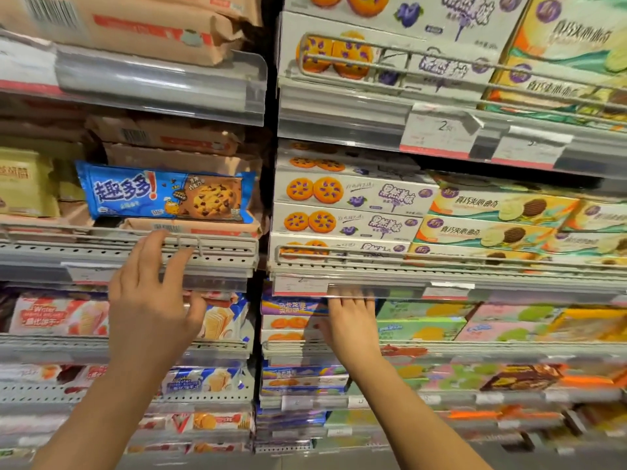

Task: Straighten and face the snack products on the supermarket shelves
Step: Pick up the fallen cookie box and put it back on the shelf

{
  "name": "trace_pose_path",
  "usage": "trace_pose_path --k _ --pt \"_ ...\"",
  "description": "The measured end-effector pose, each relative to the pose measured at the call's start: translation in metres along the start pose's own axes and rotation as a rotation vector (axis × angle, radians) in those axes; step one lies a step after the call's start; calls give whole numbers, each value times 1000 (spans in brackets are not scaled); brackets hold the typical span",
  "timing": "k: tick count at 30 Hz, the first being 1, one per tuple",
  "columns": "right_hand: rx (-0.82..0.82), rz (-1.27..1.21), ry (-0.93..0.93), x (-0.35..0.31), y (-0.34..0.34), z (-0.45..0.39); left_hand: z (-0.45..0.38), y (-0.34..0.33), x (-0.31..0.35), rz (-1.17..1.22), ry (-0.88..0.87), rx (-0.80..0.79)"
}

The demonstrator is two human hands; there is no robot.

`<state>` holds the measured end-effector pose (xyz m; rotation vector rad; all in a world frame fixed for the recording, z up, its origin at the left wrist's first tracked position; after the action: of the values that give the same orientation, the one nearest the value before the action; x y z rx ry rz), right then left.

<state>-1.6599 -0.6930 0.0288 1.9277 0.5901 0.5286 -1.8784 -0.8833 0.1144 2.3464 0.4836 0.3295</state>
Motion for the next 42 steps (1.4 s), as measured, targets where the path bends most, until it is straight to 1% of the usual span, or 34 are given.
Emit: trace_pose_path --k 3,7,11,16,19,21,23,25,26,27,30,31,33,36,40,42 --pt "30 -25 13 1 5 -2 0 0 2 -19 26 -12" --pt "68 -74 29 2 -3 2 -4 -2 1 6 99 -81" --pt "95 -102 81 -1 -10 13 -5 -2 1 4 130 -136" --pt "163 -186 158 -4 5 35 -2 -1 0 0 87 -148" --pt "169 -297 156 0 16 57 -3 -3 -2 3 81 -167" --pt "133 -405 109 5 14 74 -3 1 -2 22 74 -128" --pt "33 -508 45 9 4 92 7 8 1 46 57 -32" --pt "-77 -620 -26 13 -6 110 31 10 11 132 34 50" --pt "-114 -692 -81 17 -12 120 47 4 18 207 22 37" --pt "-144 -772 -149 22 -17 131 63 -10 24 287 17 -30" --pt "-250 -924 -321 37 -34 165 104 -70 44 481 50 -378" --pt "-279 -941 -356 40 -37 174 111 -86 51 540 73 -456" --pt "-293 -955 -403 48 -35 189 111 -110 66 626 129 -556" --pt "-288 -951 -479 63 -29 204 97 -139 86 592 193 -651" --pt "-266 -950 -567 83 -19 221 72 -162 97 372 103 -644" --pt "-255 -964 -607 91 -15 231 68 -170 94 324 111 -659"
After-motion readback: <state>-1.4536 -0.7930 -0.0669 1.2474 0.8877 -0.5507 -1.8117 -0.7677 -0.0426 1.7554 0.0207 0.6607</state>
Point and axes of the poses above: each hand's wrist, its own z-axis away from the middle knuckle, its own y-axis out of the back of the hand, x = y × z, the point moved 9 cm from there along -z, towards the middle knuckle, and after that the axes turned 3 degrees about -z, right-handed, at the moved point
